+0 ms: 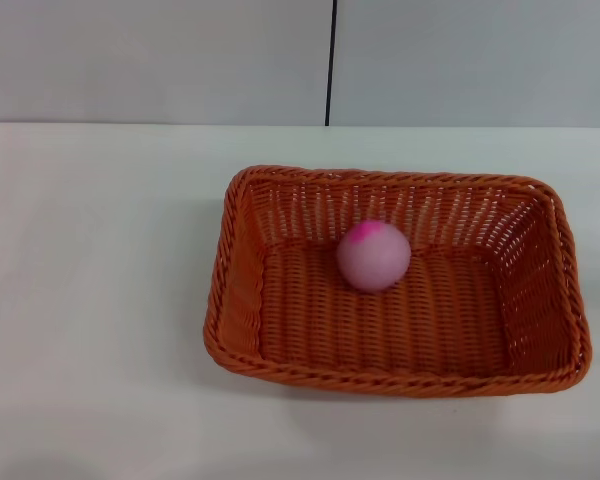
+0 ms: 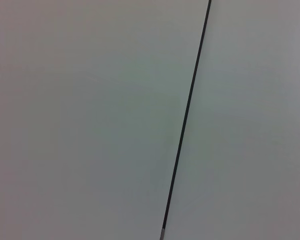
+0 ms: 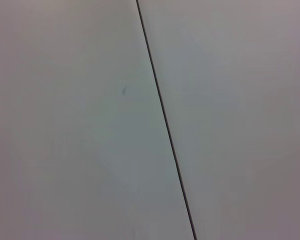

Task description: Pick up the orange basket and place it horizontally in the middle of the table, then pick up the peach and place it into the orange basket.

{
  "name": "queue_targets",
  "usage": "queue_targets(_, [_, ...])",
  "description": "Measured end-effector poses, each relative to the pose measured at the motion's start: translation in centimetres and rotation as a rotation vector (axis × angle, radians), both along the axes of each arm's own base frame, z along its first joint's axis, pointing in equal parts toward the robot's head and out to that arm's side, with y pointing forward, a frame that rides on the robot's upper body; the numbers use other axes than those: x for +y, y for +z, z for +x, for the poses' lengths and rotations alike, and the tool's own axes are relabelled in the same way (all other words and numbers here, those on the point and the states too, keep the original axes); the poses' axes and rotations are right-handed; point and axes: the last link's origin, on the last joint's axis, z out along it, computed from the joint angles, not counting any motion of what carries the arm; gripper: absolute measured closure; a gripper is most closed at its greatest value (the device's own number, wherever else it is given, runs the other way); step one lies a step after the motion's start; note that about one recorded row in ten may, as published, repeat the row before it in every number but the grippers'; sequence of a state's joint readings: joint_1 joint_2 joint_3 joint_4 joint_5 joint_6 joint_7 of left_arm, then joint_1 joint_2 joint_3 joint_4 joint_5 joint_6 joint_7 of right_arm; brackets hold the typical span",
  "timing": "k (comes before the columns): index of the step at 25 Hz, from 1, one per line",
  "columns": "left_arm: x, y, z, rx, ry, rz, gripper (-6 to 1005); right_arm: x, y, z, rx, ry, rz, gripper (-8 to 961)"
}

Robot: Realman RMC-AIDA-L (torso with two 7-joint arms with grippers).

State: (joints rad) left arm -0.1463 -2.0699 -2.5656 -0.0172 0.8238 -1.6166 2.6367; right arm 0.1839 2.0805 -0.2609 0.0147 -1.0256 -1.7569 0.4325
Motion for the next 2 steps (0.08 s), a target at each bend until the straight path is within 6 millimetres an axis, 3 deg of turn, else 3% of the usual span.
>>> queue_targets(2, [-0.07,0.02,-0.09,0.0,0.005,0.0,274,0.05,-0.1,-0.04,0.005,0.0,-0.002,139])
